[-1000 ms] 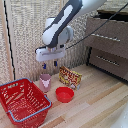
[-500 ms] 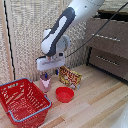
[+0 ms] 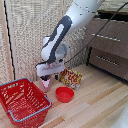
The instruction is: Compassionately, move the pinch receptors towards pink recepticle. Embrace the recepticle delicately and rise accordingly. Progress forward guided by applied tension and move towards the highest section of the storage unit. Place the recepticle delicately and shut the storage unit.
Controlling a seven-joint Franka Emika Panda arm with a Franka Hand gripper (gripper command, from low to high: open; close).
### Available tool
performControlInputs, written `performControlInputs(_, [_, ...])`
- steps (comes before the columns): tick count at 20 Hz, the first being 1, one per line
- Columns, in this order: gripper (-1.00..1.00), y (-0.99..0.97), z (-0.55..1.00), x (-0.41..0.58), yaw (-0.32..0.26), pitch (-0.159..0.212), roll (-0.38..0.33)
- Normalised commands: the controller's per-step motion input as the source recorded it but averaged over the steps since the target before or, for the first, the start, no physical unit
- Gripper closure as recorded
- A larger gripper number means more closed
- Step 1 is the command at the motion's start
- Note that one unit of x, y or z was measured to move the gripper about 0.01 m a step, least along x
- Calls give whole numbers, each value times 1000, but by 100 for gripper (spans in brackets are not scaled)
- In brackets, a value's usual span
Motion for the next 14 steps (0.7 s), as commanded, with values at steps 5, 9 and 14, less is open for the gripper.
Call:
performControlInputs(5, [100, 33, 0, 13, 0, 1, -3])
performControlInputs(9, [100, 0, 19, 0, 0, 0, 0])
performControlInputs(14, [100, 0, 47, 8, 0, -6, 0])
